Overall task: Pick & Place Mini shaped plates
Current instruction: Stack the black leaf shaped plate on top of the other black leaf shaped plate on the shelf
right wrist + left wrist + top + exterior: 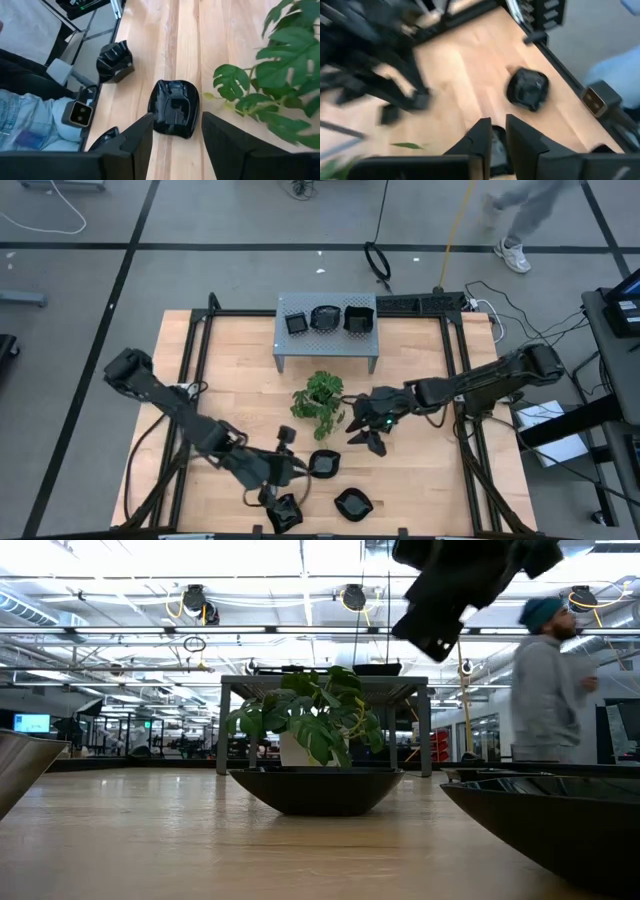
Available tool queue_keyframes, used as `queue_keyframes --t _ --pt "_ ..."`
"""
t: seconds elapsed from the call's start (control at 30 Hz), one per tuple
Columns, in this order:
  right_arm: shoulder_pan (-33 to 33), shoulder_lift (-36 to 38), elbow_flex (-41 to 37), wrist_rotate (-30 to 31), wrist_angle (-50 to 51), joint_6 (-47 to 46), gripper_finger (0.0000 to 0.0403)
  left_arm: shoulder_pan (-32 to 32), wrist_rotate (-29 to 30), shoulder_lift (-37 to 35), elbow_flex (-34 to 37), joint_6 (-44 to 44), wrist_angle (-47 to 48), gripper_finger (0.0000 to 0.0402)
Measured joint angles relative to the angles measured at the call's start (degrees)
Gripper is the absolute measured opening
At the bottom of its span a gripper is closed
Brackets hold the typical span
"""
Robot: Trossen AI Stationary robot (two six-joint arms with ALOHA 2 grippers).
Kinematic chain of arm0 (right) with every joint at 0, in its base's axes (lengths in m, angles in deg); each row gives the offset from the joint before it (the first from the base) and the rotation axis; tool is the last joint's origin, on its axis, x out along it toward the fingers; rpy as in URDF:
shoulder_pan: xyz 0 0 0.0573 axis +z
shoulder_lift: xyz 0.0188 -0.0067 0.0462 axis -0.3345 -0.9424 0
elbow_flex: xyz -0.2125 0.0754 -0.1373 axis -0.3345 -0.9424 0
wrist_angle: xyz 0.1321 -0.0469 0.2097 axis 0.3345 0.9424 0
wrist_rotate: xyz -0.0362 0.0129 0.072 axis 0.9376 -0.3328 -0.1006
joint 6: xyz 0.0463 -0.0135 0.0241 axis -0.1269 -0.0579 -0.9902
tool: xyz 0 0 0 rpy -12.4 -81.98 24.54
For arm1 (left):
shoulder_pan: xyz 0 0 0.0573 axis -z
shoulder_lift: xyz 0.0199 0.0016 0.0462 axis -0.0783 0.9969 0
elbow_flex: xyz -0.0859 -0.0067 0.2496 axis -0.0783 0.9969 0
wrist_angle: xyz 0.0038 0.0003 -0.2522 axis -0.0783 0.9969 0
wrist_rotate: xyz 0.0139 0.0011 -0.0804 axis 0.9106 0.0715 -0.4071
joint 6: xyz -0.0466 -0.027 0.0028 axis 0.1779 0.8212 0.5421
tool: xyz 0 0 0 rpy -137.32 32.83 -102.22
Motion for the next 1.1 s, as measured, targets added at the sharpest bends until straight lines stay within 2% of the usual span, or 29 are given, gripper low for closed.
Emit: queue_keyframes --t 0.17,0.3,0.43,0.57,0.7,0.87,1.1 --pt "0.00 4.83 0.00 0.19 5.11 1.36 0.0160 -1.94 -5.16 5.51 0.00 0.13 -0.18 0.0114" --pt "0.07 7.46 0.00 4.77 8.59 4.12 0.0160 -3.49 -6.54 9.80 0.00 -1.95 -0.25 0.0155" --pt "0.02 8.42 0.00 8.97 10.72 7.54 0.0160 -4.78 -9.31 14.11 0.00 -6.20 0.17 0.0177" --pt "0.02 8.31 -0.07 9.17 12.32 9.68 0.0158 -5.67 -14.10 18.30 0.00 -6.57 -1.15 0.0176" --pt "0.02 7.85 -0.07 9.14 13.21 10.09 0.0159 -6.01 -14.66 21.67 0.02 -6.17 -3.51 0.0166" --pt "0.02 7.91 -0.08 9.16 13.48 10.05 0.0158 -6.15 -14.64 22.93 0.02 -6.15 -6.02 0.0161" --pt "0.02 7.94 -0.09 9.16 13.44 10.08 0.0156 -8.17 -16.63 22.93 0.04 -4.62 -3.24 0.0163"
